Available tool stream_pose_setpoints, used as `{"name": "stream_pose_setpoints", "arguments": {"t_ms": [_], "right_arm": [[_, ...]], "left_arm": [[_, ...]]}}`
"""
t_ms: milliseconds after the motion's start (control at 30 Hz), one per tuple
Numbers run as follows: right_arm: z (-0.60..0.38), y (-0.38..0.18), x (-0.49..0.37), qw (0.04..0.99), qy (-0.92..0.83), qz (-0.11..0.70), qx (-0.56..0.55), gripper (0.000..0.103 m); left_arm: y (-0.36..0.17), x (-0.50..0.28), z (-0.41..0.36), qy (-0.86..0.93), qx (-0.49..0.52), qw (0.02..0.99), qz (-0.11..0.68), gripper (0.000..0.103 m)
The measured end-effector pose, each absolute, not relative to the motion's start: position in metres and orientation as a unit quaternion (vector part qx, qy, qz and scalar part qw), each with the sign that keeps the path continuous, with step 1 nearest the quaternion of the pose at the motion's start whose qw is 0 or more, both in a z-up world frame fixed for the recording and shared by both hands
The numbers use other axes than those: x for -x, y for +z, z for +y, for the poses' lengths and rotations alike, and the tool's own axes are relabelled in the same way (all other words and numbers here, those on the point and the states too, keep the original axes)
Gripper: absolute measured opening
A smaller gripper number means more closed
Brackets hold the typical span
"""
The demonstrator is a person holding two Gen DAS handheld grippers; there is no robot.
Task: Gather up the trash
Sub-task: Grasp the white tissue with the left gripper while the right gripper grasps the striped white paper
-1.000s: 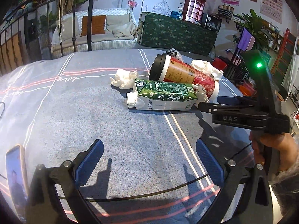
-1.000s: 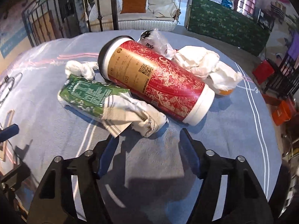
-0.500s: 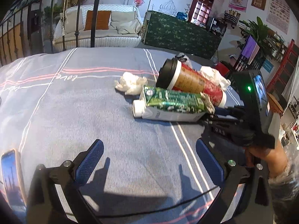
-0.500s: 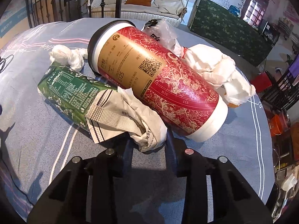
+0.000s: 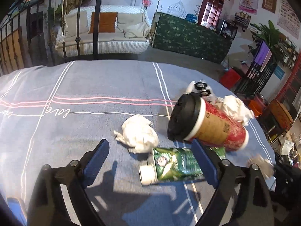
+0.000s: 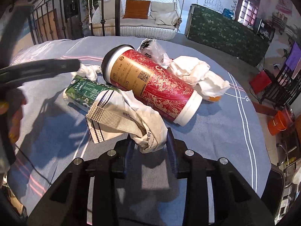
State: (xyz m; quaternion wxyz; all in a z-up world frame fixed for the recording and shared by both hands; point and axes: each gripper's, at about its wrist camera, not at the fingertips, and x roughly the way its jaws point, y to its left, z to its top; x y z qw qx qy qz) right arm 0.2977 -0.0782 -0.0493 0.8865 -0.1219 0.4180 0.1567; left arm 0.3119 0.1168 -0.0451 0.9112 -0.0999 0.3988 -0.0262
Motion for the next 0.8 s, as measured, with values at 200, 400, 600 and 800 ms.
{"name": "stream_pose_setpoints", "arguments": {"t_ms": [200,400,600,800], "right_arm": [[-0.088,-0.043,-0.284,0.893,0.153,0.412,0.099,0.033],[-0.097,-0.040,-0.276,0.901,0.141,0.402,0.079,0.033],[-0.107,-0.040,-0.273,0.906,0.131,0.398,0.057,0.033],[-0.117,-0.039,-0.265,0.910,0.126,0.392,0.041,0.033]], "left_arm": [[-0.068,-0.354,0.126,-0.010,0.123,0.881,0.456,0.078],[-0.079,-0.360,0.132,0.010,0.138,0.873,0.467,0.039],[-0.059,-0.332,0.132,0.023,0.139,0.900,0.413,0.032],[-0.029,-0.293,0.136,0.020,0.154,0.919,0.364,0.032]]}}
